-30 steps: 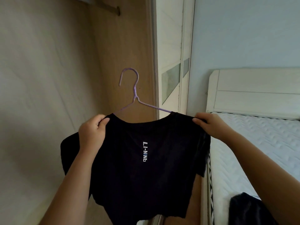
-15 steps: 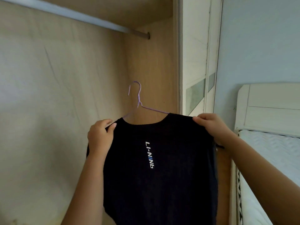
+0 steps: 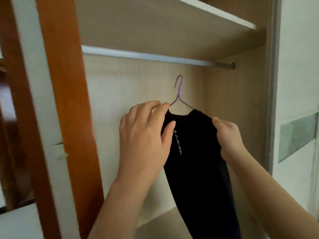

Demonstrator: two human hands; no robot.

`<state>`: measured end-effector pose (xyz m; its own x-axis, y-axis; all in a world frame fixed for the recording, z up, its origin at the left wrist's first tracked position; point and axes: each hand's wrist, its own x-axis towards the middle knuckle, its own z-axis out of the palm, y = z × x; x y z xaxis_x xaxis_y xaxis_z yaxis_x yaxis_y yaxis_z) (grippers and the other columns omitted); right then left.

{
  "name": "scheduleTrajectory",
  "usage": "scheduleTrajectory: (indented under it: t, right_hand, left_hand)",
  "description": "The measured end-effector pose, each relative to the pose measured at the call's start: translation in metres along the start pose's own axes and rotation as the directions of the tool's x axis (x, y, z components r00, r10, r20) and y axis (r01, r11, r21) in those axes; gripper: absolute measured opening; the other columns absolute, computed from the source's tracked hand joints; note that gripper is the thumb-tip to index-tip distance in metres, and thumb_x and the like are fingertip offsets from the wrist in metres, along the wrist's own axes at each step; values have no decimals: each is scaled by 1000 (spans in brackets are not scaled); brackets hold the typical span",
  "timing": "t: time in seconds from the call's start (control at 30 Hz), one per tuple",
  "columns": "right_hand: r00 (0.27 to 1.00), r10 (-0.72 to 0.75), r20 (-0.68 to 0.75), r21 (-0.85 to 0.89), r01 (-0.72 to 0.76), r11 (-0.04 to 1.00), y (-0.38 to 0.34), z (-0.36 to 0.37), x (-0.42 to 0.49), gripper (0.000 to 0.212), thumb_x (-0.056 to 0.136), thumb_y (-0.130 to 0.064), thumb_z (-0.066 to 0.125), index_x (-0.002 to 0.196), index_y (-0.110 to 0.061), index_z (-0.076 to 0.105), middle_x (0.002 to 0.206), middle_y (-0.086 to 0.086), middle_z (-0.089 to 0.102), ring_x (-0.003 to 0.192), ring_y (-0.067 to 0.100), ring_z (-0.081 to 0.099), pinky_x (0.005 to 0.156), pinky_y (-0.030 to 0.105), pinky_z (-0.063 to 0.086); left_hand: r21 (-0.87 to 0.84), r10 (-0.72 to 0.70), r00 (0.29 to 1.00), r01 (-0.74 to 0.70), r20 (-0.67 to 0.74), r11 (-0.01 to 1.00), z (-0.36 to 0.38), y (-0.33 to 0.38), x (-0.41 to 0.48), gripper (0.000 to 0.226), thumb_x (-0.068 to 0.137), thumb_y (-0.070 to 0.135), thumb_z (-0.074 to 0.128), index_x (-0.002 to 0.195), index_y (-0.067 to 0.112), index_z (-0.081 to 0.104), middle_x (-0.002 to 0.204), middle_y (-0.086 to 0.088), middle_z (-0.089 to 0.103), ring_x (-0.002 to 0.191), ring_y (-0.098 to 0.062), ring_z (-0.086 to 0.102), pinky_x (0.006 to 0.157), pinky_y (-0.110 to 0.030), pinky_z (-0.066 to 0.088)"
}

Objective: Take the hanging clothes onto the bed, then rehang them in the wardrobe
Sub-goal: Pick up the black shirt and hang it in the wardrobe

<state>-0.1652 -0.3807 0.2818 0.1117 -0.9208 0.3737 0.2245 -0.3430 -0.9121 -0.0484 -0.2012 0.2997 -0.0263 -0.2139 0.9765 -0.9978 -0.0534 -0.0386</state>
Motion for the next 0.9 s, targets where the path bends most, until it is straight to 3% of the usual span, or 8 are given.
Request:
scheduleTrajectory:
  t: [0.07,0.23,0.33,0.53,0.63,0.7,0.9]
  right_hand:
    - [999,-27,26,41,26,999,-5,27,4,40,92,-27,46,83,10,56,78,12,46,71,23,44,64,34,33]
    - [991,-120,58,79,115,990,-24,83,7,36,95,-25,42,66,-5,48,57,5,35,50,19,37,45,23,28]
    - [973,-219,73,47,216,975,-36,109,12,34,96,-25,39,69,-6,46,57,5,32,52,17,33,50,27,26]
    - [930,-358,86,3,359,933,-62,149,22,45,96,-20,36,53,-12,31,51,1,31,49,16,29,46,28,25]
    - [926,-357,125,-23,362,932,-67,166,27,46,96,-20,36,52,-12,31,52,0,33,48,15,31,42,21,27]
    - [929,-337,150,-15,343,939,-67,177,32,46,96,-20,35,51,-12,30,52,0,32,48,15,30,44,26,27]
    - [929,-316,192,1,322,947,-77,204,39,45,95,-19,35,52,-12,27,53,1,30,49,16,29,50,30,24]
  left_hand:
    - [79,46,998,-42,-52,996,-26,-6,5,32,87,31,48,112,17,62,111,-4,65,107,-20,52,87,-28,36]
    - [303,73,983,-18,-169,953,-65,-29,16,30,86,28,54,113,18,61,125,-9,58,123,-23,37,100,-35,25]
    - [372,54,978,25,-202,928,-70,-41,21,35,83,29,56,117,19,57,133,-13,51,126,-26,32,104,-32,22]
    - [152,-125,956,170,-266,974,-59,-53,25,45,81,37,51,124,26,46,144,-4,35,125,-16,28,100,-17,18]
    - [67,-189,927,222,-325,973,-56,-56,24,47,80,35,56,125,29,44,147,0,29,124,-6,25,90,-10,17]
    - [48,-189,923,218,-335,975,-55,-58,23,46,79,41,52,124,31,46,147,2,29,124,-1,20,89,-9,17]
    - [55,-179,929,207,-324,977,-54,-58,22,43,76,46,47,118,38,44,146,5,29,128,-14,27,95,-18,20]
